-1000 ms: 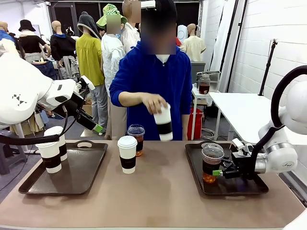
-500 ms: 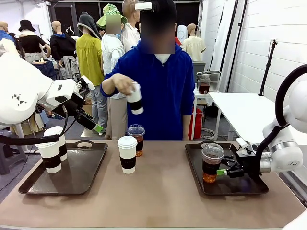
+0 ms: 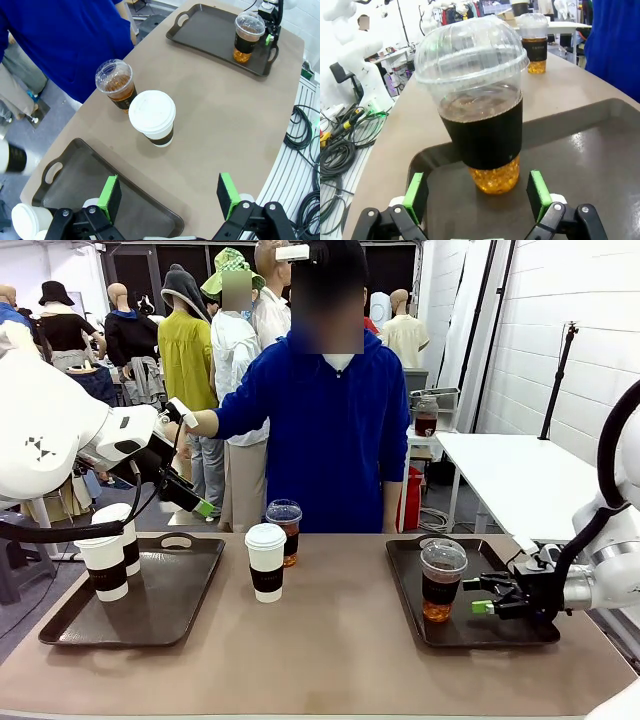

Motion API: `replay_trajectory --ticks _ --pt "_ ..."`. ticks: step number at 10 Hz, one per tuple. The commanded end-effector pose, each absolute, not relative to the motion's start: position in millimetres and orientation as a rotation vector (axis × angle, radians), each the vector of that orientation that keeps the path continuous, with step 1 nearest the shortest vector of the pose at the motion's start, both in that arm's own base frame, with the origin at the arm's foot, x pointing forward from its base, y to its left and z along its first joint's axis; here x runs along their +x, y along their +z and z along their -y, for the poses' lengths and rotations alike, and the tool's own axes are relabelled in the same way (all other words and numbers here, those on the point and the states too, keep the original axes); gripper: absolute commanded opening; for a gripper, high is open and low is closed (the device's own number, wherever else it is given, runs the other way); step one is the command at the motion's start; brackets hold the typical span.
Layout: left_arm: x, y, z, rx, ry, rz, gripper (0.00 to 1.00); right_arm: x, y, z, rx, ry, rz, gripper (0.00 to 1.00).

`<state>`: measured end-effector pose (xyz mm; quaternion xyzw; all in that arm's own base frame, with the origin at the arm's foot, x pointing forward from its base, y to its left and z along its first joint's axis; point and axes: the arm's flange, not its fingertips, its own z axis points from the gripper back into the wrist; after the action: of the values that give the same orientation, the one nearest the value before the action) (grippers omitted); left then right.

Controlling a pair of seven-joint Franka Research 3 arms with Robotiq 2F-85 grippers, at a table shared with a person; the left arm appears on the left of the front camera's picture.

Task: Distribute the coffee onto the tray.
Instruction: Pick up one iced Americano and place it on the right Handle tray, then pick up another iced Americano from the middle of the table and place it on the right Handle tray.

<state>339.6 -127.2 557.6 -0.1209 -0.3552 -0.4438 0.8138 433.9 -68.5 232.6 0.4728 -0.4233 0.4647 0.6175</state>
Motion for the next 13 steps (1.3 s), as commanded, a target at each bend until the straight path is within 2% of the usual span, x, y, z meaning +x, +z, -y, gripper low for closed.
replay_trajectory --ticks 1,11,13 --pt "340 557 126 -0.261 -0.945 0.758 1.00 424 241 74 1.057 1.040 0.963 1.00" --pt "340 557 126 -0.261 -0.945 0.758 1.00 430 235 75 1.075 1.056 0.983 1.00" --pt "340 557 126 -0.261 -0.945 0.758 1.00 443 253 84 1.042 1.065 0.994 1.00"
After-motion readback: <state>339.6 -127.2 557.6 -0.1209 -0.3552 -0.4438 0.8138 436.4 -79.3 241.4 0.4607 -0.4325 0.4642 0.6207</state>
